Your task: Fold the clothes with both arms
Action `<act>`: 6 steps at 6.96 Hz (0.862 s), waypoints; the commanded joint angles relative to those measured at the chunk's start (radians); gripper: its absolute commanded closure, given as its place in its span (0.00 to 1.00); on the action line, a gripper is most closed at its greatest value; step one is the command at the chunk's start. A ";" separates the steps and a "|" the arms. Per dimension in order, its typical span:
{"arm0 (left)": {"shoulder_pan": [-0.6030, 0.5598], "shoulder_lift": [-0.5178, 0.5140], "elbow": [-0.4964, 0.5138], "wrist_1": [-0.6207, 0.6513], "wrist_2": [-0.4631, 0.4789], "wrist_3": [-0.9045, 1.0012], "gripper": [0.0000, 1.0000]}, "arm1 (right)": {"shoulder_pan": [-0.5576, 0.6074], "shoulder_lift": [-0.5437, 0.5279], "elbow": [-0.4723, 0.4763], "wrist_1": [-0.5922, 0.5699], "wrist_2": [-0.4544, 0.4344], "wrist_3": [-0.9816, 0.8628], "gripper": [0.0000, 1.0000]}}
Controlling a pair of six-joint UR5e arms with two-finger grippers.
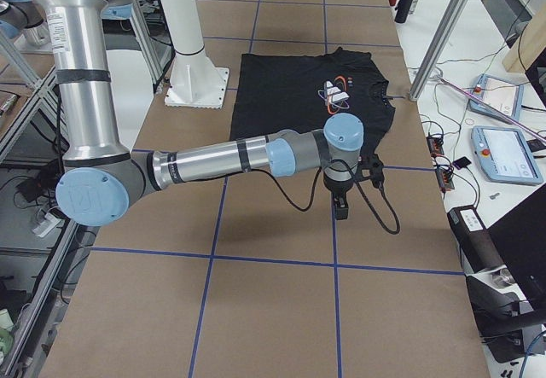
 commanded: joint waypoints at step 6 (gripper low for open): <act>0.178 -0.113 0.177 -0.568 0.062 -0.502 0.00 | -0.265 0.309 -0.311 0.441 -0.034 0.279 0.02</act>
